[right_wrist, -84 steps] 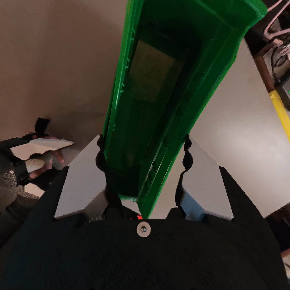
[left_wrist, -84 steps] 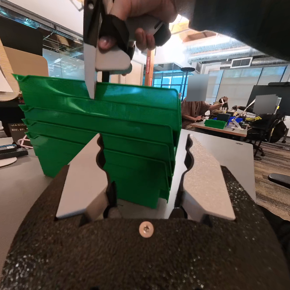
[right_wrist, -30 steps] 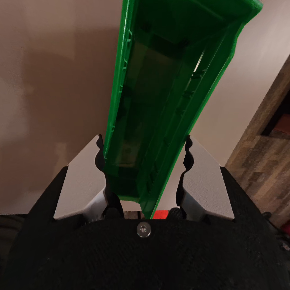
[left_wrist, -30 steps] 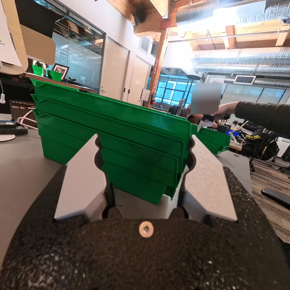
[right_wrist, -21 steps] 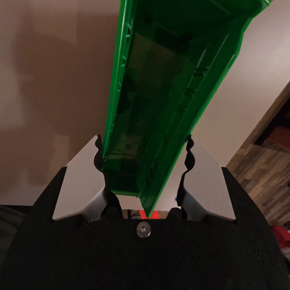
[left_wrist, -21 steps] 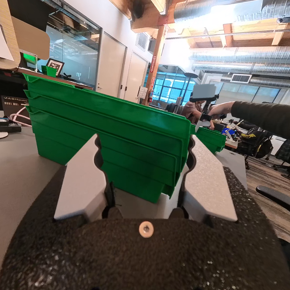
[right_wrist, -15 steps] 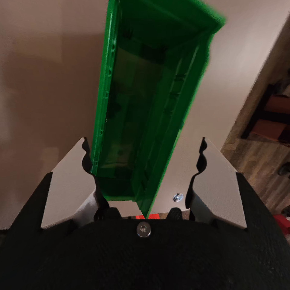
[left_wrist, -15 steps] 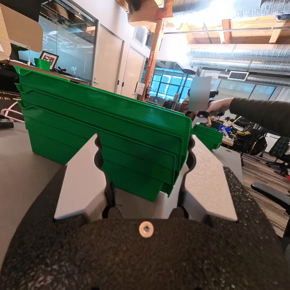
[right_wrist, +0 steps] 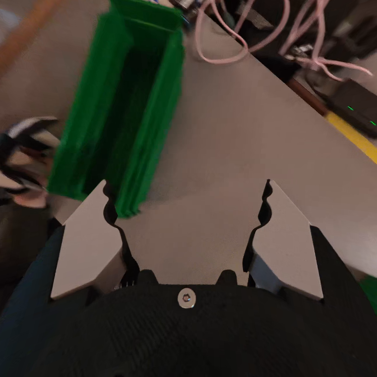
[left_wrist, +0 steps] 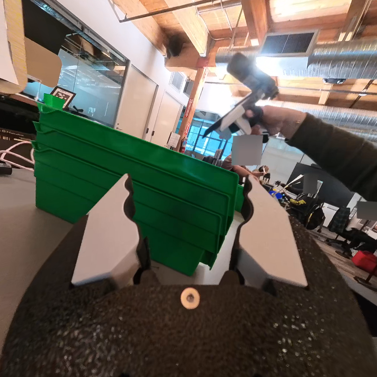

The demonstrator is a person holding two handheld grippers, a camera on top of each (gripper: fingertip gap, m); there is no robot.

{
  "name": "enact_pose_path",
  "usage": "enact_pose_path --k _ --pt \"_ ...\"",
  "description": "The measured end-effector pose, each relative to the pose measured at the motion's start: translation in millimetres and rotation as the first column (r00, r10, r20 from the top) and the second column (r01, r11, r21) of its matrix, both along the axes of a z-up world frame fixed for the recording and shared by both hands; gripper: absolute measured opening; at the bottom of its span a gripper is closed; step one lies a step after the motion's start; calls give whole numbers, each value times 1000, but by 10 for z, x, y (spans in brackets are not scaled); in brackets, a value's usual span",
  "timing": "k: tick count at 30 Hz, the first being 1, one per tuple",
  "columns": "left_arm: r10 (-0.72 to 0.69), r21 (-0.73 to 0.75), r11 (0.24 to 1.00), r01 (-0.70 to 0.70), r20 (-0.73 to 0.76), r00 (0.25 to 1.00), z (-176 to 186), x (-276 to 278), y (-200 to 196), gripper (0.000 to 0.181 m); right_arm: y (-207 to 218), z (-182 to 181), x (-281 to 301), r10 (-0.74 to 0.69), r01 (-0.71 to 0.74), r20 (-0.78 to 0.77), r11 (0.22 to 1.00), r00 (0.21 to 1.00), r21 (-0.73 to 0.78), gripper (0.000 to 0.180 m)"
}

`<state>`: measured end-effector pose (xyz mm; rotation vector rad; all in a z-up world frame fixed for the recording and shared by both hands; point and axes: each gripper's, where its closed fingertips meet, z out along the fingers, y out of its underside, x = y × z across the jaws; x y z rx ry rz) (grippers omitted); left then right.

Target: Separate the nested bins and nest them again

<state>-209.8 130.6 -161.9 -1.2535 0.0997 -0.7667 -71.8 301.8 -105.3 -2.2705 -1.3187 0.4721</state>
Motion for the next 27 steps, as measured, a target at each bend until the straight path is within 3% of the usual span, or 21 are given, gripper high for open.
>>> enact_pose_path --k 7,12,19,27 --pt "-14 -11 1000 14 26 1000 -7 -13 15 106 -503 -309 -1274 24 -16 135 998 991 -57 146" --pt "-19 -4 1000 19 40 999 13 -31 13 106 -443 -580 -1358 -40 48 319 999 947 -17 147" --pt "-34 -2 999 35 75 997 32 -64 19 105 -509 -746 -1379 -29 72 342 991 939 -113 123" --pt "-29 -15 999 30 85 996 14 -83 32 106 -524 -701 -1377 -33 72 349 992 937 -101 102"
